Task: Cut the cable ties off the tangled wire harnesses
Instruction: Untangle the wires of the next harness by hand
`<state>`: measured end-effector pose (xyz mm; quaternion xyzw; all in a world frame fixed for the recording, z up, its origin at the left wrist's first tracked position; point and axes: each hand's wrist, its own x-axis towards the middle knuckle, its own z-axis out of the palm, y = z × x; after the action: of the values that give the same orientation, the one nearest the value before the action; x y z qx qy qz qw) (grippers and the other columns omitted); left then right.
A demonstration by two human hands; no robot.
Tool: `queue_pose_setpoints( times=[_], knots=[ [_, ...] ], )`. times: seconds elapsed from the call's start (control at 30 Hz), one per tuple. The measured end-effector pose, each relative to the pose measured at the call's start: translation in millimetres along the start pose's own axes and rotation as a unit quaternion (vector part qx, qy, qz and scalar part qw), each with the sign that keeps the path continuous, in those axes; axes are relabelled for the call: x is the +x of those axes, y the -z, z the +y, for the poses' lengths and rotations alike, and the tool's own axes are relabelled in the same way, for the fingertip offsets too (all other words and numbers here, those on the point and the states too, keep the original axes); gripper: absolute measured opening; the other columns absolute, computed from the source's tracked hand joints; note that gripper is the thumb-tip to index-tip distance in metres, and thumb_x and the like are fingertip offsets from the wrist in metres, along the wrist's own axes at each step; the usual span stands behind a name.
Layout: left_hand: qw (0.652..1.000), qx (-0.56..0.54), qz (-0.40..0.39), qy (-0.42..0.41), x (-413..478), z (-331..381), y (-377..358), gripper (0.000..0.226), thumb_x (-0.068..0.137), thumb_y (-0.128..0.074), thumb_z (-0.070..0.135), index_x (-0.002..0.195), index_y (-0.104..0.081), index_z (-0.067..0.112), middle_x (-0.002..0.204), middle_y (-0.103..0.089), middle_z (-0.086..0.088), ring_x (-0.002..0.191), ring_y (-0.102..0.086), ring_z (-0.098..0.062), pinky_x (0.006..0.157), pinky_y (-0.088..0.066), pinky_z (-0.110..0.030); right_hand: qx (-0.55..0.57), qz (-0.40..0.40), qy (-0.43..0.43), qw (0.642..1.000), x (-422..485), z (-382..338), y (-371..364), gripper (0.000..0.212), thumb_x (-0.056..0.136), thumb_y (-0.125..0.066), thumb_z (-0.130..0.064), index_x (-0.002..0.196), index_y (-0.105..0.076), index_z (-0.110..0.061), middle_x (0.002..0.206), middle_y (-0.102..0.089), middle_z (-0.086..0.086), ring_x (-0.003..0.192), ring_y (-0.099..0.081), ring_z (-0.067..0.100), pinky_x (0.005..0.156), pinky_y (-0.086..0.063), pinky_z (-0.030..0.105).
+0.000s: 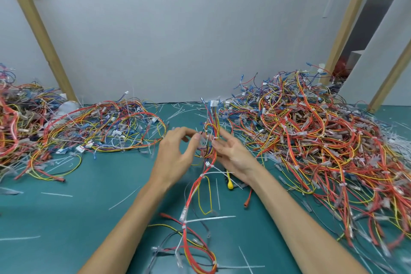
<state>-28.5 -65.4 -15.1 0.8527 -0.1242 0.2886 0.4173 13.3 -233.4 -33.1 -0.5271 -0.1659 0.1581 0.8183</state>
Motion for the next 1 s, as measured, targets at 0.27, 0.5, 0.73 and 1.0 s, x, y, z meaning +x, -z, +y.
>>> queue_pose_setpoints(
  times=[0.27,0.5,0.73,1.0],
  knots=[
    [0.977,-0.124,-0.107,0.139,-0.5,2.4,-5.5,0.015,0.087,-0.069,0.012,0.099,-0.068,0.020,0.084,-0.070,0.005,0.078,-0.063,-0.001,0.065,-0.045,-0.018,-0.125,-0.007,0.022,0.992,-3.2,4.1,-10.7,0.043,0.098,-0.044,0.008,0.126,-0.057,-0.022,0.122,-0.067,0.000,0.109,-0.066,0.015,0.087,-0.054,0.026],
    [0.929,-0.287,-0.171,0.159,6.0,-0.5,13.6,0.017,0.088,-0.062,-0.008,0.096,-0.068,0.006,0.088,-0.076,0.006,0.085,-0.073,-0.011,0.072,-0.049,-0.010,-0.115,0.015,0.005,0.993,-3.0,2.6,-6.9,0.044,0.100,-0.042,0.006,0.132,-0.054,-0.022,0.128,-0.064,0.007,0.092,-0.070,0.018,0.083,-0.056,0.032],
    [0.938,-0.283,-0.145,0.137,12.1,-6.8,31.2,0.013,0.089,-0.062,0.000,0.095,-0.069,0.008,0.084,-0.072,0.001,0.077,-0.063,-0.010,0.081,-0.047,-0.017,-0.107,0.027,0.020,0.994,-0.9,0.8,-4.0,0.046,0.098,-0.045,0.009,0.127,-0.059,-0.024,0.132,-0.060,0.013,0.108,-0.065,0.031,0.087,-0.054,0.046],
    [0.994,-0.059,-0.036,0.084,17.8,-12.2,46.3,0.015,0.086,-0.069,0.013,0.088,-0.076,0.026,0.067,-0.064,0.013,0.043,-0.036,-0.005,0.047,-0.032,-0.010,-0.206,0.048,0.037,0.977,-0.9,-0.9,-5.3,0.048,0.094,-0.048,0.013,0.119,-0.060,-0.026,0.112,-0.069,-0.004,0.080,-0.062,0.007,0.078,-0.047,0.020]
  ],
)
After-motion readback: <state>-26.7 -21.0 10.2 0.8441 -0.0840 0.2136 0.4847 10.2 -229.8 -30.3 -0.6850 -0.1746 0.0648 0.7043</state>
